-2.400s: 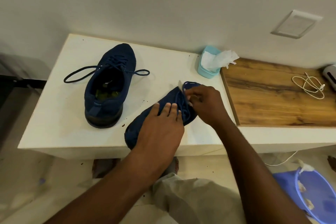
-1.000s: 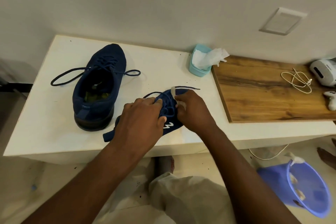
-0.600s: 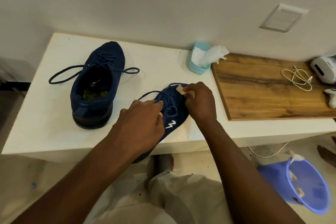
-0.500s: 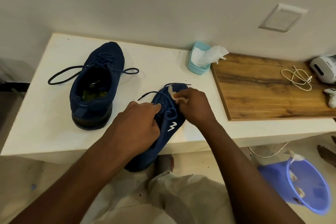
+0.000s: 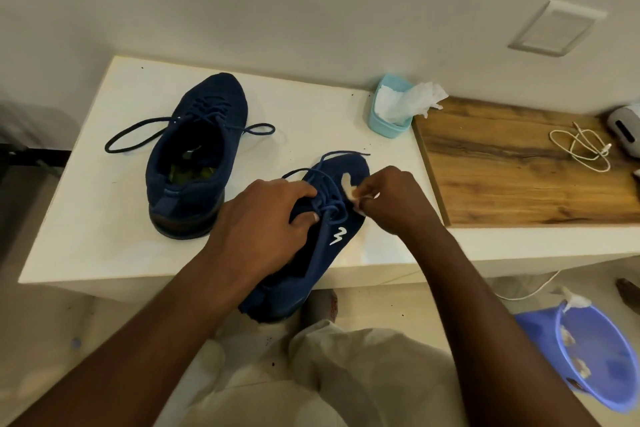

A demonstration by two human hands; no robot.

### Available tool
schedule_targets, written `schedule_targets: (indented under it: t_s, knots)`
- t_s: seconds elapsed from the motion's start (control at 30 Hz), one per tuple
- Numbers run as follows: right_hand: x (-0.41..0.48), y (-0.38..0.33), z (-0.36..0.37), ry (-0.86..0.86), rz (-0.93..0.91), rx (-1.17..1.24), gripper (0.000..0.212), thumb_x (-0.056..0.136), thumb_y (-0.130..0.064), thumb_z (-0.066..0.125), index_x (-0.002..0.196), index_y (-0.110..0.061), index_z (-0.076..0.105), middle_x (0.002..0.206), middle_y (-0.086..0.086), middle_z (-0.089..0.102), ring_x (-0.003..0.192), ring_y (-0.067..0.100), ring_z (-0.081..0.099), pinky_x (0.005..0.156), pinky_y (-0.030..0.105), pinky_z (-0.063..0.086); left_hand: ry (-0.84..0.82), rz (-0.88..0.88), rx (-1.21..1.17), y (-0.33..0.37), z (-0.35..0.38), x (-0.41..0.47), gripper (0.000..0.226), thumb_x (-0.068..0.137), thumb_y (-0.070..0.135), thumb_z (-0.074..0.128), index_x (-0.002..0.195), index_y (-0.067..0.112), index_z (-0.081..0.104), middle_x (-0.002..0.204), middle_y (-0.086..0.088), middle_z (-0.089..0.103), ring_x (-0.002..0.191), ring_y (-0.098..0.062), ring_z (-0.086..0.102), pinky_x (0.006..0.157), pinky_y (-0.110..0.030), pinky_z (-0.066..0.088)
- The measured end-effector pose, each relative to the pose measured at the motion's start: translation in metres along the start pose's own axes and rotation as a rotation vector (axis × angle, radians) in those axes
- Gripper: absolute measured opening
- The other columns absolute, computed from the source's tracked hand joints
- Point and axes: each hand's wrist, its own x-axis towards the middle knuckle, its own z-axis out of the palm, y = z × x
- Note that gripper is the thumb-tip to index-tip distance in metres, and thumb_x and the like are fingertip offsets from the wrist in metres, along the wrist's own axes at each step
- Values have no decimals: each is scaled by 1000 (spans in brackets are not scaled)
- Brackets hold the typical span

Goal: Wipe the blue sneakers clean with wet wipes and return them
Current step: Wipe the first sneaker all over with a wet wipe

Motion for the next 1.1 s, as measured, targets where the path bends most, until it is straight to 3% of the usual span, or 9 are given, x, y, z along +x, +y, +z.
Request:
schedule_targets:
  t_s: [0.13, 0.3, 0.47, 0.57, 0.7, 0.8, 0.9, 1.0, 1.1]
  knots:
    - [12, -7, 19, 272, 58, 114, 26, 91, -15, 63, 114, -17, 72, 113, 5, 65, 103, 22, 62, 79, 24, 40, 8, -10, -9, -1, 2, 0, 33, 96, 35, 62, 128, 38, 61, 117, 11, 69, 105, -15, 64, 85, -39, 54]
    - [6, -3, 12, 4, -27, -35, 21, 85, -17, 64, 101, -21, 77, 104, -1, 73, 91, 17, 65, 78, 31, 53, 51, -21, -38, 1, 2, 1, 34, 98, 32, 58, 131, 40, 58, 114, 11, 70, 102, -16, 65, 84, -40, 55]
    - [10, 13, 8, 270, 84, 18, 26, 89, -16, 64, 113, -21, 73, 112, -2, 67, 100, 17, 62, 76, 26, 42, 72, -50, -90, -5, 3, 4, 33, 98, 35, 58, 131, 41, 59, 114, 10, 71, 103, -18, 66, 88, -42, 55]
    - [9, 0, 13, 99, -2, 166, 24, 89, -10, 63, 109, -18, 75, 113, -1, 70, 103, 16, 63, 80, 23, 44, 62, -73, -140, -4, 4, 3, 32, 98, 34, 60, 130, 39, 61, 114, 9, 71, 103, -16, 67, 88, -42, 56]
    - [-4, 7, -3, -135, -14, 105, 8, 85, -20, 73, 90, -18, 79, 92, -1, 75, 88, 13, 66, 80, 29, 51, 65, -45, -157, -7, 5, 5, 29, 98, 34, 59, 127, 38, 62, 111, 10, 72, 101, -15, 67, 86, -43, 57]
    - [-3, 12, 0, 17, 54, 61, 14, 87, -27, 72, 98, -21, 78, 98, -2, 73, 85, 10, 61, 74, 25, 43, 72, -50, -158, -12, 7, 7, 28, 99, 34, 58, 126, 38, 62, 111, 8, 72, 100, -17, 67, 86, -45, 57]
    - [5, -2, 11, 155, -11, 39, 20, 89, -17, 67, 106, -21, 76, 108, -2, 69, 93, 13, 59, 74, 24, 39, 63, -75, -207, -12, 9, 8, 28, 98, 34, 60, 126, 37, 64, 110, 9, 71, 97, -15, 68, 88, -44, 57]
    - [4, -5, 9, 9, -44, 85, 18, 86, -11, 67, 97, -21, 77, 99, -4, 72, 93, 13, 64, 76, 25, 45, 57, -86, -246, -13, 11, 8, 28, 98, 35, 61, 125, 37, 64, 110, 10, 71, 97, -13, 67, 89, -44, 58]
    - [-13, 0, -6, -201, -90, 262, 9, 85, -12, 73, 84, -20, 77, 81, -8, 72, 75, 4, 64, 66, 19, 46, 97, -76, -279, -18, 12, 11, 27, 97, 33, 62, 123, 38, 66, 110, 10, 72, 95, -13, 68, 88, -43, 58]
